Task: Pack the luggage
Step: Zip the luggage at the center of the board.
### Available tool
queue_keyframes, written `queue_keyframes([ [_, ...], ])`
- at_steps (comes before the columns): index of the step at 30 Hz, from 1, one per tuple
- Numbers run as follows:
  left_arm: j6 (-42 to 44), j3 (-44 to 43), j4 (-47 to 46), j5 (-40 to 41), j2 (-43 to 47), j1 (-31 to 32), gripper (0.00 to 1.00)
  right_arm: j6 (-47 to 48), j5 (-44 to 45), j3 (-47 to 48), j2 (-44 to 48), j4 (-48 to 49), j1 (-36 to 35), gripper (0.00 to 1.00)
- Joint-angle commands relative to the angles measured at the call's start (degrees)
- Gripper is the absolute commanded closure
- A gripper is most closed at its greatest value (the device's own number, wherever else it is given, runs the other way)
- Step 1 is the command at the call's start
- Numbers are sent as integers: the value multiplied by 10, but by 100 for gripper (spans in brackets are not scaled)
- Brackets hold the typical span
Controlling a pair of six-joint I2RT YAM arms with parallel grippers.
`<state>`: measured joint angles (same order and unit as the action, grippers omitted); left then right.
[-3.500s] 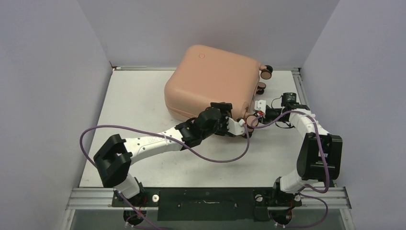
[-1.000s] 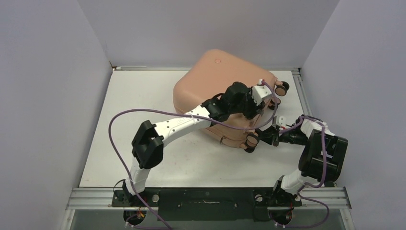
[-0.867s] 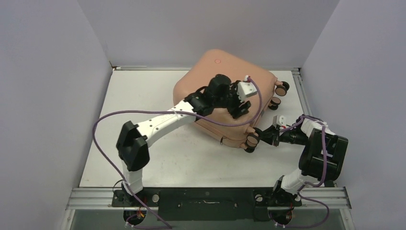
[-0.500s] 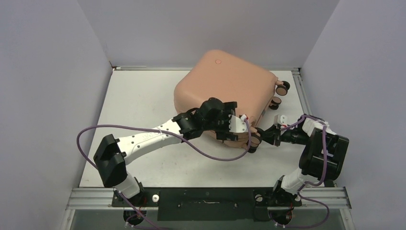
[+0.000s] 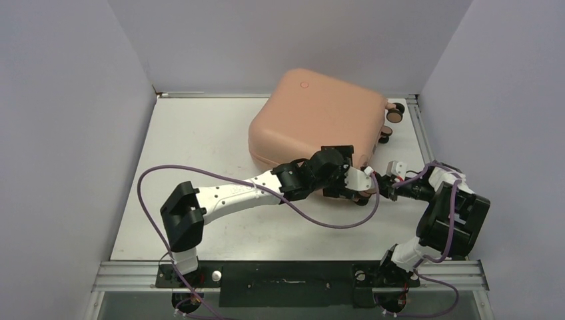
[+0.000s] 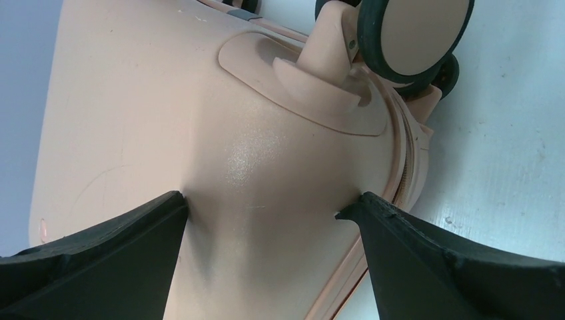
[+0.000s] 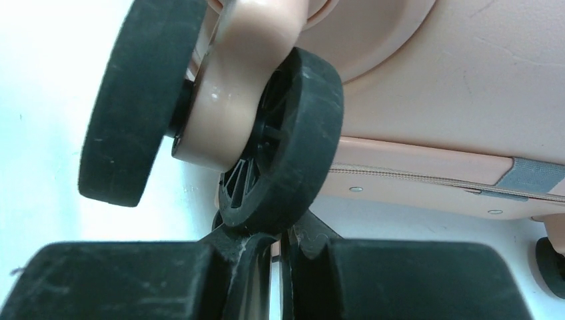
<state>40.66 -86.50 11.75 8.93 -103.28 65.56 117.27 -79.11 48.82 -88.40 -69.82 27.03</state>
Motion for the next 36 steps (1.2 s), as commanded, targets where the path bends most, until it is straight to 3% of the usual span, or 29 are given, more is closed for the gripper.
queue_keyframes([
  [1, -44, -24, -35, 39, -97, -15, 4, 41, 75, -40, 28, -106, -21, 95],
  [12, -113, -108, 0, 39, -162, -20, 4, 48, 75, -49, 60, -103, -9, 95],
  [18, -131, -129, 15, 14, -179, -18, 4, -107, 18, 11, 7, -79, 24, 95],
  [21, -142, -143, 16, 13, -193, -18, 3, -129, 11, 35, -39, -106, 44, 95],
  [25, -167, -177, 25, 15, -224, -18, 4, -119, 20, 22, -42, -105, 43, 95],
  [36, -219, -303, 67, 13, -300, -28, 3, -207, -2, 47, -77, -107, 50, 95],
])
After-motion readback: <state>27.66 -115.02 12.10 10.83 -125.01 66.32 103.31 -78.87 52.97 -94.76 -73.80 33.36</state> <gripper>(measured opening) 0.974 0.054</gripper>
